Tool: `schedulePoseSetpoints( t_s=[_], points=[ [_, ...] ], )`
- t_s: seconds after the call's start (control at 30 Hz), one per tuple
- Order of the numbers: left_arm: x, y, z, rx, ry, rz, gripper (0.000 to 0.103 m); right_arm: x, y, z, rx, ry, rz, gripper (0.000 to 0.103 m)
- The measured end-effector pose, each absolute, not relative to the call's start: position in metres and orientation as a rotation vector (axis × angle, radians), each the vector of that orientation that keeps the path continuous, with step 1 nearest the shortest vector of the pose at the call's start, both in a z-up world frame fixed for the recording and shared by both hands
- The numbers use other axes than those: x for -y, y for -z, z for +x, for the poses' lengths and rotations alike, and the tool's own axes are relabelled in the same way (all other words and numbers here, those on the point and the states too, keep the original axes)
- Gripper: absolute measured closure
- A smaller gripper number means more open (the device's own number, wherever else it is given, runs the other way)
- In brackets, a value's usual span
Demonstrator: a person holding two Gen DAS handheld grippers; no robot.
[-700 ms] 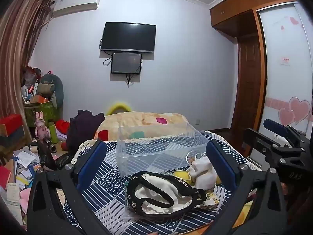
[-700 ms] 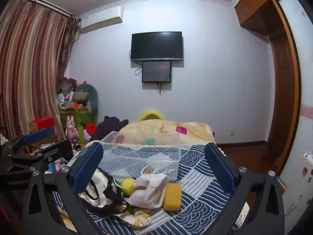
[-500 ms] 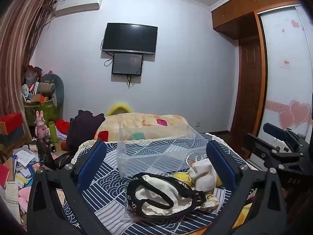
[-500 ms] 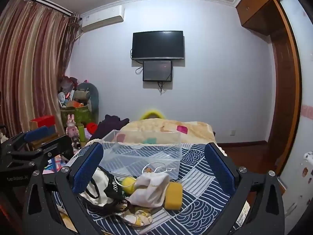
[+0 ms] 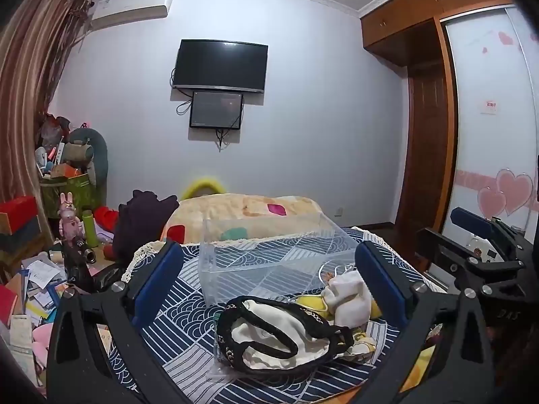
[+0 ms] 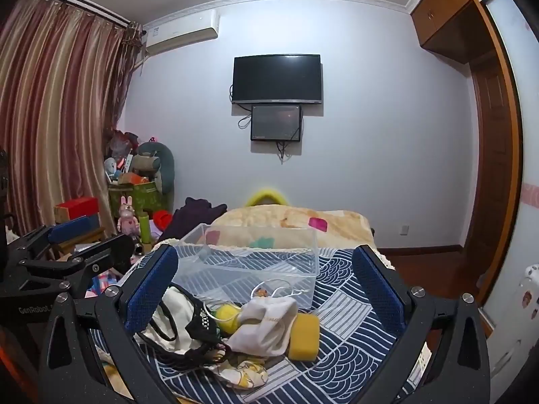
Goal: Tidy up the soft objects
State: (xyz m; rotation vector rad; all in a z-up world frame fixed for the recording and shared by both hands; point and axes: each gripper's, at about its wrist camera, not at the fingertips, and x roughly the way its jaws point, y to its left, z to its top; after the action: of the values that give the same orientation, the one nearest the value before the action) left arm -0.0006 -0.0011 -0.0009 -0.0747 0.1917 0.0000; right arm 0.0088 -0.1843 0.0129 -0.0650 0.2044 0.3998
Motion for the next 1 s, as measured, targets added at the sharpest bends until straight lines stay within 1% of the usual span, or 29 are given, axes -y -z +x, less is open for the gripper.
schedulePoseSetpoints(
  t_s=[1.0],
  points=[
    [-0.0016, 0.0004, -0.0021, -0.19, -0.001, -0.081, 0.0, 0.1869, -0.0176, 0.0071, -0.201, -0.405, -0.054, 0.0]
  ],
)
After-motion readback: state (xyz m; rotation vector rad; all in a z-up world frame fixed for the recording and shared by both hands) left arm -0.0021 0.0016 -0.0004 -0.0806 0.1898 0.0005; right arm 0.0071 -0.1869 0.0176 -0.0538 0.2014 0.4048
